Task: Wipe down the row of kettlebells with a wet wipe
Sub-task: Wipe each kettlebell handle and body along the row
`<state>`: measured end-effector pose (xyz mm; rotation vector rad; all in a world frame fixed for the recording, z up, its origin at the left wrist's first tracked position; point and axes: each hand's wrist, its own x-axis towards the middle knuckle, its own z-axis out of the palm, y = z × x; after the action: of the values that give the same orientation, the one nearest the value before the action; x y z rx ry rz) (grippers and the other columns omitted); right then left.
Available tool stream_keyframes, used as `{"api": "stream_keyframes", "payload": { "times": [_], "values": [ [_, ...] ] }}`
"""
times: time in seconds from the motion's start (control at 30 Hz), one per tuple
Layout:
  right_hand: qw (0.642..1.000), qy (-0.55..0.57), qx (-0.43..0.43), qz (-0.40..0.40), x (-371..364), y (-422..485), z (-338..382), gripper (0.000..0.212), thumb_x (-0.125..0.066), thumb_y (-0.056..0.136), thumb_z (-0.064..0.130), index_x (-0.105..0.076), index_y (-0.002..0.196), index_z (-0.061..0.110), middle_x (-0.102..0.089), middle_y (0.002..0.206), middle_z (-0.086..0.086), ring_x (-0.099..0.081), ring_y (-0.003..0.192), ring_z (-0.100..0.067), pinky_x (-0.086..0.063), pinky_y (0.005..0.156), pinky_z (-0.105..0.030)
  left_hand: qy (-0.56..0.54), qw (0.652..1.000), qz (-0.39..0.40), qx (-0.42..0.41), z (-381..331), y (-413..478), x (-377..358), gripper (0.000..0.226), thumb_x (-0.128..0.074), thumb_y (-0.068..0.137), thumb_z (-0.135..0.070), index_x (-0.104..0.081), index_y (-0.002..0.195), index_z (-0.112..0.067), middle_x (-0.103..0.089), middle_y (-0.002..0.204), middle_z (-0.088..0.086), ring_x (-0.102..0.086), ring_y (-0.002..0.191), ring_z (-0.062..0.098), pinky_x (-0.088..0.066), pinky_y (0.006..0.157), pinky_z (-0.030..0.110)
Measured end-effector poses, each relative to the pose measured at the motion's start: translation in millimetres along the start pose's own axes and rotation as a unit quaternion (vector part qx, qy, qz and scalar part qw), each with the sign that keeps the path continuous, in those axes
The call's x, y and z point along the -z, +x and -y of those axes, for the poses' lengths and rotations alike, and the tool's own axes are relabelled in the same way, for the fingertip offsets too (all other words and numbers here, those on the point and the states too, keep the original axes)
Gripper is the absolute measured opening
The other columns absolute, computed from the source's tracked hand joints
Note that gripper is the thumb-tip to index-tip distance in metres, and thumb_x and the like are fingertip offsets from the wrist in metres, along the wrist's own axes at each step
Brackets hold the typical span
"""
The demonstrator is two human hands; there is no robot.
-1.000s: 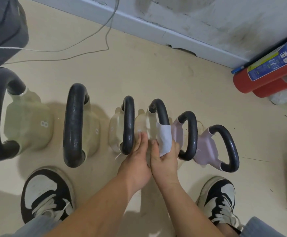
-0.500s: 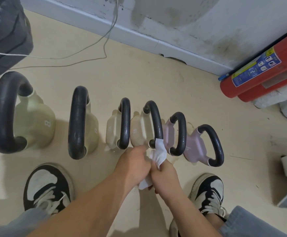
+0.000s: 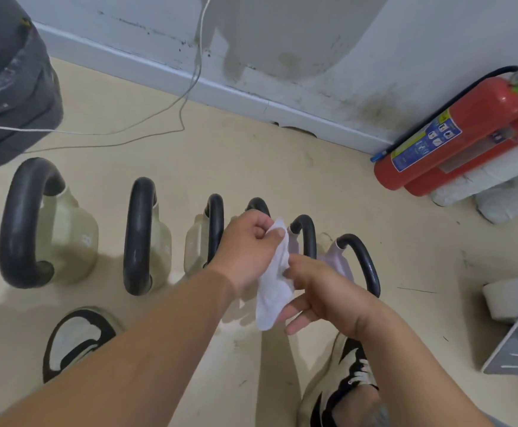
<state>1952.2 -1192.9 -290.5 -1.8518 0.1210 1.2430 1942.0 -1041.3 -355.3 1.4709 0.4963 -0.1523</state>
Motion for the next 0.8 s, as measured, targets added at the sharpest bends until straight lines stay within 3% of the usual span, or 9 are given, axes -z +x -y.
{"api": "stream_keyframes", "payload": {
  "times": [0.13, 0.23, 0.33, 0.4, 0.47, 0.5, 0.57, 0.67, 0.8],
  "values": [
    [0.996, 0.088, -0.005, -0.023, 18, 9, 0, 0.051, -0.047, 0.091, 0.048, -0.073, 0.127, 0.022, -0.069, 0.132, -0.018, -0.073, 0.105, -0.041, -0.062, 0.085, -0.054, -0.005, 1.0, 0.027, 0.016, -16, 9, 6, 0.021, -0.058, 0.1, -0.044, -0.06, 0.096, -0.023, -0.071, 0.092, 0.002, -0.068, 0.088, 0.022, -0.054, 0.085, 0.038],
    [0.981, 0.142, 0.046, -0.121, 25, 22, 4, 0.057, -0.057, 0.086, 0.052, -0.072, 0.118, 0.007, -0.067, 0.106, -0.026, -0.065, 0.08, -0.035, -0.051, 0.062, -0.04, -0.081, 0.991, 0.073, 0.075, -28, 16, 10, 0.028, -0.062, 0.093, -0.053, -0.066, 0.095, -0.025, -0.073, 0.106, 0.002, -0.068, 0.106, 0.023, -0.051, 0.101, 0.042],
    [0.977, 0.171, 0.071, -0.107, 33, 31, 19, 0.047, -0.06, 0.084, 0.045, -0.066, 0.107, 0.004, -0.049, 0.097, -0.02, -0.04, 0.073, -0.032, -0.029, 0.056, -0.037, -0.14, 0.98, 0.116, 0.077, -38, 19, 14, 0.038, -0.065, 0.084, -0.053, -0.069, 0.101, -0.02, -0.076, 0.113, 0.009, -0.071, 0.112, 0.029, -0.049, 0.108, 0.052],
    [0.983, 0.165, 0.06, -0.056, 37, 32, 29, 0.062, -0.058, 0.084, 0.045, -0.061, 0.116, -0.009, -0.05, 0.103, -0.025, -0.038, 0.079, -0.038, -0.032, 0.06, -0.039, -0.159, 0.977, 0.128, 0.065, -43, 22, 14, 0.032, -0.064, 0.09, -0.046, -0.067, 0.103, -0.017, -0.076, 0.112, 0.011, -0.072, 0.11, 0.03, -0.052, 0.104, 0.053],
    [0.983, 0.173, 0.06, -0.018, 42, 36, 33, 0.069, -0.058, 0.089, 0.046, -0.059, 0.132, -0.008, -0.059, 0.121, -0.034, -0.053, 0.095, -0.055, -0.048, 0.083, -0.056, -0.133, 0.985, 0.105, 0.041, -48, 26, 13, 0.025, -0.063, 0.097, -0.043, -0.066, 0.099, -0.019, -0.076, 0.105, 0.004, -0.072, 0.102, 0.024, -0.057, 0.095, 0.044],
    [0.983, 0.173, 0.064, -0.007, 45, 37, 33, 0.063, -0.057, 0.093, 0.043, -0.063, 0.134, -0.003, -0.061, 0.134, -0.035, -0.054, 0.114, -0.062, -0.043, 0.103, -0.067, -0.089, 0.993, 0.074, 0.018, -50, 28, 12, 0.023, -0.062, 0.098, -0.042, -0.065, 0.096, -0.019, -0.073, 0.096, -0.002, -0.07, 0.094, 0.018, -0.057, 0.085, 0.036],
    [0.978, 0.188, 0.092, 0.0, 50, 42, 29, 0.053, -0.054, 0.099, 0.036, -0.063, 0.137, 0.0, -0.058, 0.144, -0.031, -0.048, 0.136, -0.056, -0.028, 0.12, -0.066, 0.014, 0.999, 0.005, -0.038, -50, 29, 11, 0.021, -0.061, 0.099, -0.038, -0.062, 0.093, -0.018, -0.064, 0.082, -0.009, -0.06, 0.076, 0.008, -0.047, 0.069, 0.023],
    [0.966, 0.222, 0.131, -0.012, 51, 51, 26, 0.049, -0.052, 0.105, 0.031, -0.058, 0.133, -0.008, -0.064, 0.139, -0.023, -0.053, 0.138, -0.045, -0.035, 0.122, -0.058, 0.082, 0.994, -0.048, -0.06, -45, 29, 11, 0.016, -0.059, 0.099, -0.037, -0.058, 0.091, -0.023, -0.057, 0.078, -0.012, -0.055, 0.074, 0.009, -0.044, 0.07, 0.025],
    [0.987, 0.132, 0.091, 0.007, 51, 59, 26, 0.051, -0.053, 0.103, 0.052, -0.069, 0.133, 0.015, -0.07, 0.133, -0.018, -0.064, 0.124, -0.047, -0.041, 0.111, -0.057, 0.134, 0.987, -0.074, -0.052, -38, 33, 13, 0.015, -0.051, 0.102, -0.043, -0.052, 0.096, -0.029, -0.062, 0.085, -0.007, -0.061, 0.087, 0.019, -0.054, 0.084, 0.042]
  ]
}}
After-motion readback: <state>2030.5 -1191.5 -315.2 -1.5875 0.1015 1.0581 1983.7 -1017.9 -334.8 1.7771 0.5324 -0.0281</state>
